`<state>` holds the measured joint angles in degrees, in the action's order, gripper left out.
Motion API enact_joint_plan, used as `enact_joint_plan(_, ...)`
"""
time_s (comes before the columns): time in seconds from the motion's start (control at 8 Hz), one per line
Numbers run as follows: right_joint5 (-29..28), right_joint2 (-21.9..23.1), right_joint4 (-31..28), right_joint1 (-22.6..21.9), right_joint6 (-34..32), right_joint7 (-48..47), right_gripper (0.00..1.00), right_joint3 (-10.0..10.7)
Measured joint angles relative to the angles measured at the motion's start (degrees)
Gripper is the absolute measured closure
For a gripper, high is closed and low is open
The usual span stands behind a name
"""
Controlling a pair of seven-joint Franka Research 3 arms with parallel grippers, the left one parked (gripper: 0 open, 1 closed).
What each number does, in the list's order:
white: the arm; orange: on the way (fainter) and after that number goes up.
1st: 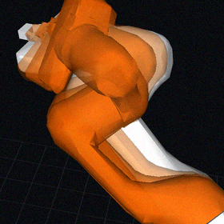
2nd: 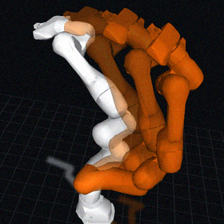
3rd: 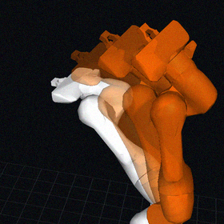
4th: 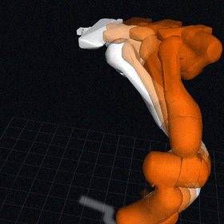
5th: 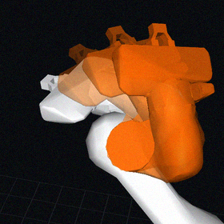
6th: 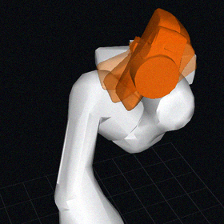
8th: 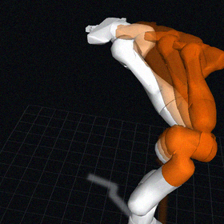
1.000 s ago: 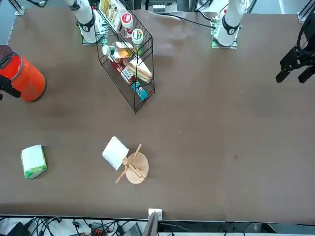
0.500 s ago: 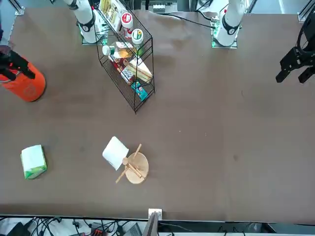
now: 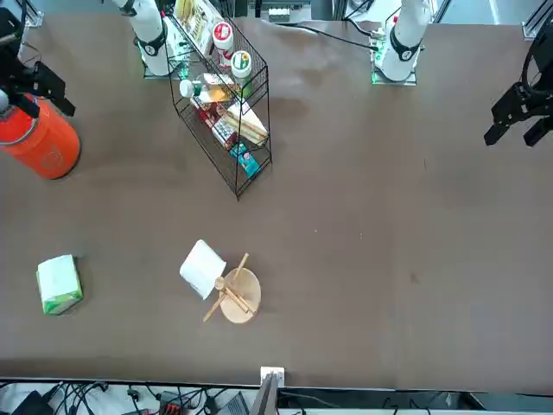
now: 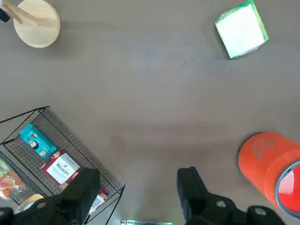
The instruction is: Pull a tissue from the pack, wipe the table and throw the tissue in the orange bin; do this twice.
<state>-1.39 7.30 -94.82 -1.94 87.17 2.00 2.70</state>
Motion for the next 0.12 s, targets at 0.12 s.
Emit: enact_joint_plan(0.12, 0.00, 0.00, 0.00, 0.15, 0.16, 0.00, 0.00, 0.00)
